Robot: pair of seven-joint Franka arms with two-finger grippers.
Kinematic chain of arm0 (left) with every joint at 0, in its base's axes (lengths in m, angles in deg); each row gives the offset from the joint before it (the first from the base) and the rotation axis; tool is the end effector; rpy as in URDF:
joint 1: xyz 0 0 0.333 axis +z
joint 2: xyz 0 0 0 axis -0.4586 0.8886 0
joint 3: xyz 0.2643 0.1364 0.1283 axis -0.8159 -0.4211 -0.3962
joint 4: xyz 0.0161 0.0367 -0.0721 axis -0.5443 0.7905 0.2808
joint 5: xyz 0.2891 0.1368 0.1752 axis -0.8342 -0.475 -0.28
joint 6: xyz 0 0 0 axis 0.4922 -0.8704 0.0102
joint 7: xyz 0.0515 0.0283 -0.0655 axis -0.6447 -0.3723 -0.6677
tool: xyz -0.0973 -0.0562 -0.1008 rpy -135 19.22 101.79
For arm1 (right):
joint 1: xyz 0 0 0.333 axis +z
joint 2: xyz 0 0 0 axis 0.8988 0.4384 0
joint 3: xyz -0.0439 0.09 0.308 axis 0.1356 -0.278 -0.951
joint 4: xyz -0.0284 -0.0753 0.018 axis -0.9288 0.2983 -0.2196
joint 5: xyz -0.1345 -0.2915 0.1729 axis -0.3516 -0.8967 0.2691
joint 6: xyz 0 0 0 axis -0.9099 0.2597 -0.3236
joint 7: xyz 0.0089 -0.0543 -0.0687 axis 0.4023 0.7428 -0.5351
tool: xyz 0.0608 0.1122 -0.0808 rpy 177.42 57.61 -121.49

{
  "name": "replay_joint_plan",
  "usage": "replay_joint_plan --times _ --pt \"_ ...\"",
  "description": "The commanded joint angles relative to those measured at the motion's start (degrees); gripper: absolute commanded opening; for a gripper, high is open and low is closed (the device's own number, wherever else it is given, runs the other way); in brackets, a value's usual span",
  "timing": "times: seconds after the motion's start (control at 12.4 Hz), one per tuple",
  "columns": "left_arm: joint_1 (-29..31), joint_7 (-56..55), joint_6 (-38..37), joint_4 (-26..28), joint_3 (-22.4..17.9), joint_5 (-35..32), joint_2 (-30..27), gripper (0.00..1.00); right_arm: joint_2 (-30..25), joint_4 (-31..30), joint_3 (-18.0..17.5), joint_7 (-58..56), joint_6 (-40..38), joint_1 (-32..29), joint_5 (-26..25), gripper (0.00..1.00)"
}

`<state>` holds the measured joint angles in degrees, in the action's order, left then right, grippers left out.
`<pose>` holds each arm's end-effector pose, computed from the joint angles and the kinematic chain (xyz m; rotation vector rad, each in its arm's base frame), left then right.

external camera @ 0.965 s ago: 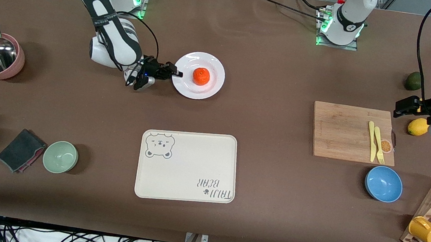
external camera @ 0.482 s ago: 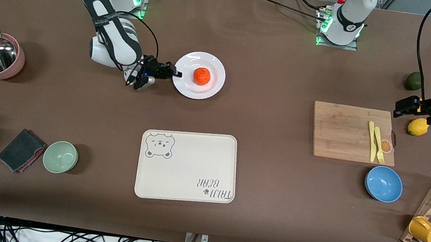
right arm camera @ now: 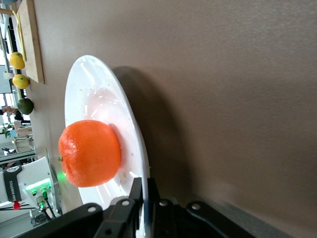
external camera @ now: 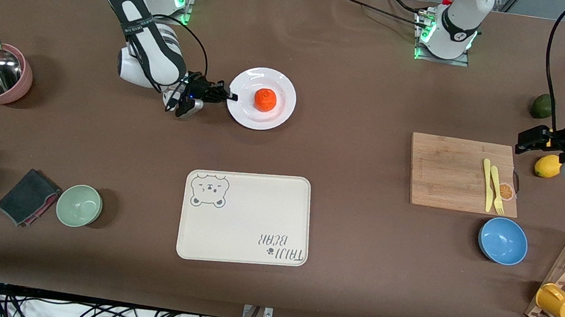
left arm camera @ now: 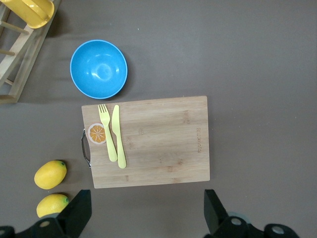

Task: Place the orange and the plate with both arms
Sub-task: 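Close the right gripper on the plate rim, then slide the plate with the right gripper onto the bear tray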

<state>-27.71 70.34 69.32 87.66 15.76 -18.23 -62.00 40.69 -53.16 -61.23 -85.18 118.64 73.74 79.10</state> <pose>0.5475 0.0165 0.5127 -3.1285 0.1158 0.1320 0.3708 0.2368 0.1334 -2.2534 -0.1295 0.1547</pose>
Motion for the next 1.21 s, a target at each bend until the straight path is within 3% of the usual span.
replay_joint_plan --times 0.0,0.48,0.64,0.88,1.13 --pt "-0.4 -0.1 0.1 0.2 0.0 -1.5 -0.3 1.00 -0.4 -0.8 -0.7 -1.1 0.8 -0.5 1.4 0.00" --pt "-0.4 -0.1 0.1 0.2 0.0 -1.5 -0.3 1.00 -0.7 -0.1 -0.5 -1.0 -1.6 -1.0 3.9 0.00" --pt "-0.4 -0.1 0.1 0.2 0.0 -1.5 -0.3 1.00 -1.1 0.9 -0.2 -0.9 -4.5 -1.7 7.2 0.00" --pt "-0.4 -0.1 0.1 0.2 -0.1 -1.5 -0.3 1.00 -0.9 4.8 0.1 3.3 -4.9 -2.6 7.4 0.00" --pt "-0.4 -0.1 0.1 0.2 0.0 -1.5 -0.3 1.00 1.3 12.7 1.3 10.3 -5.0 -2.6 6.7 0.00"
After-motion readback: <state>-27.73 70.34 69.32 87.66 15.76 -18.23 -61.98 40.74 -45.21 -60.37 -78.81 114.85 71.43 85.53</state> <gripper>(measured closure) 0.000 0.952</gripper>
